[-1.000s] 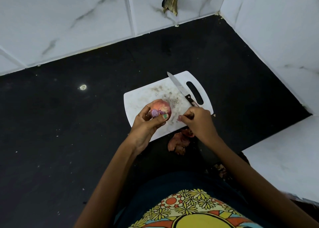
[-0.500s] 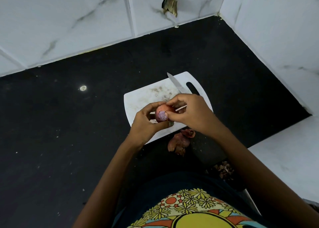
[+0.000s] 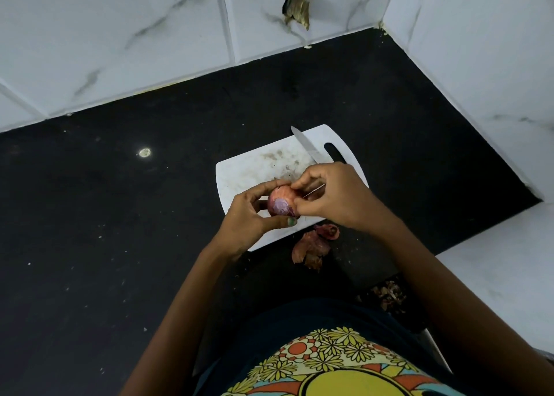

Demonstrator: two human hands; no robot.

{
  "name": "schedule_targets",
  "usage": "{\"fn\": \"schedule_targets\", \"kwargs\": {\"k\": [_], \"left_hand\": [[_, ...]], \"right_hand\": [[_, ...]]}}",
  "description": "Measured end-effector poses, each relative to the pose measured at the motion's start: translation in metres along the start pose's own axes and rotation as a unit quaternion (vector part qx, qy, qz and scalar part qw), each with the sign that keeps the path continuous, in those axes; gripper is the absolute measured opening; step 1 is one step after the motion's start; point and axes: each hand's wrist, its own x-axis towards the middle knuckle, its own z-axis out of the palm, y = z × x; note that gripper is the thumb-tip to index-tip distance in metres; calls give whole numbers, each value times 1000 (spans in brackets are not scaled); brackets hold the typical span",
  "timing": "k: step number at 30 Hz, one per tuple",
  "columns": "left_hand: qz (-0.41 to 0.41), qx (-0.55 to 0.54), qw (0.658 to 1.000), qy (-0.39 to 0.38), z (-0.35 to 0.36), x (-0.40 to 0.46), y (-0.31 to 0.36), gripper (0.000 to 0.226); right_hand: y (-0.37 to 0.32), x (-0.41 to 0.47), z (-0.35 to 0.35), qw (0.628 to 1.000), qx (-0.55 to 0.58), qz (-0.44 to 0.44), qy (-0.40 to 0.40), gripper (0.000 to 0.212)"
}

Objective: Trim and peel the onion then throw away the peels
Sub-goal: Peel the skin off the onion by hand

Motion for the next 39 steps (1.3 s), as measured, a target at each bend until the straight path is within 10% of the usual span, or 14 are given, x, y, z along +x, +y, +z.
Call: {"fn": "schedule_targets", "kwargs": {"k": [39], "left_hand": [[-6, -22, 999, 22, 5, 0, -5, 56]], "right_hand": [[22, -8, 10, 993, 116, -18, 33, 8]]}}
